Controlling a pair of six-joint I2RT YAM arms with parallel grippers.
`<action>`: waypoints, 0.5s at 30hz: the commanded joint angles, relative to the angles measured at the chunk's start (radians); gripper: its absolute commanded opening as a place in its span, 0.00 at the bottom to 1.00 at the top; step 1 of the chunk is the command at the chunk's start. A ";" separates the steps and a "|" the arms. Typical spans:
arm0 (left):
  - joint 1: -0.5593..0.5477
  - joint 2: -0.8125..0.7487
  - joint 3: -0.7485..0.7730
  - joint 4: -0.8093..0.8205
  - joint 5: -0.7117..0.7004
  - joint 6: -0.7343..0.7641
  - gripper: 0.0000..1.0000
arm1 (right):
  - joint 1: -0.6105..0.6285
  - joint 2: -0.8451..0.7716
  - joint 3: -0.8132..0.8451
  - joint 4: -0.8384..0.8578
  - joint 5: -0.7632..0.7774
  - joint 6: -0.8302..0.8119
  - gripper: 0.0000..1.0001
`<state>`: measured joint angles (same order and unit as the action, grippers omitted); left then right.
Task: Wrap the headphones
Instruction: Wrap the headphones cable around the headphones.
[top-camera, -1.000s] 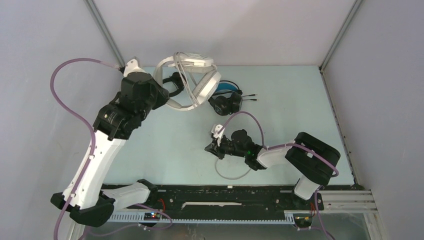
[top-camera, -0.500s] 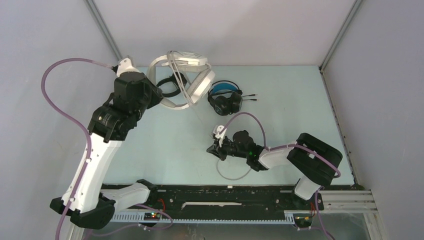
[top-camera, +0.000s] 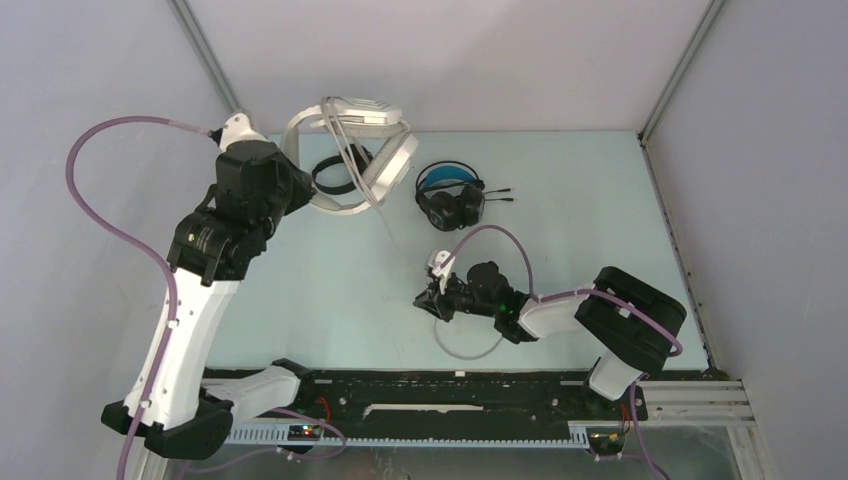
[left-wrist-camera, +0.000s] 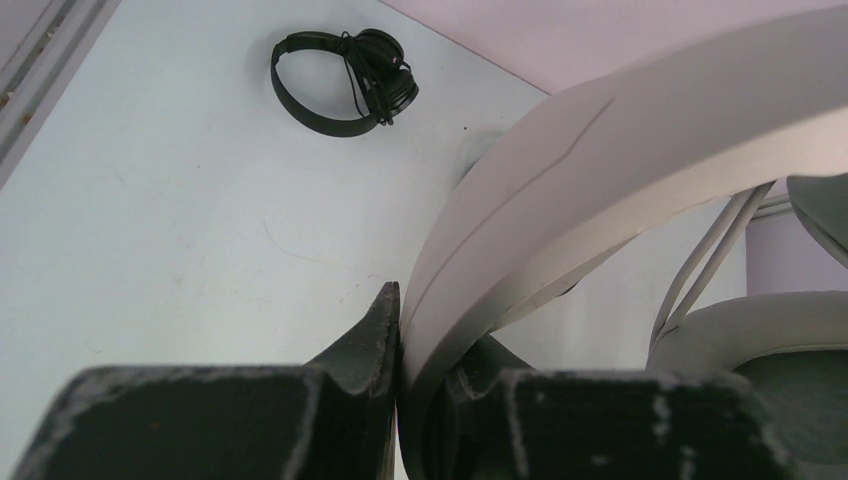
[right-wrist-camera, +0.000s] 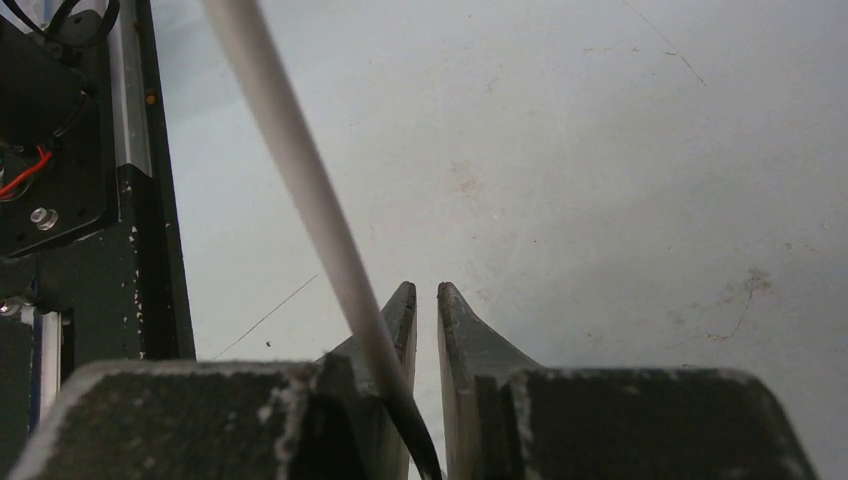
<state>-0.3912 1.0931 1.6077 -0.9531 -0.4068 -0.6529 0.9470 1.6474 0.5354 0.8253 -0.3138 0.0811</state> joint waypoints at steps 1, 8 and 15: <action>0.006 -0.034 0.076 0.106 0.016 -0.009 0.00 | 0.006 -0.012 -0.005 0.033 0.010 0.012 0.18; 0.006 -0.032 0.076 0.114 0.026 -0.007 0.00 | 0.010 0.021 -0.005 0.046 0.008 0.026 0.17; 0.013 -0.020 0.104 0.101 0.013 0.010 0.00 | 0.021 0.034 -0.021 0.048 0.021 0.037 0.15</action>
<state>-0.3897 1.0908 1.6127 -0.9531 -0.3977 -0.6331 0.9585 1.6722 0.5323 0.8261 -0.3099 0.1059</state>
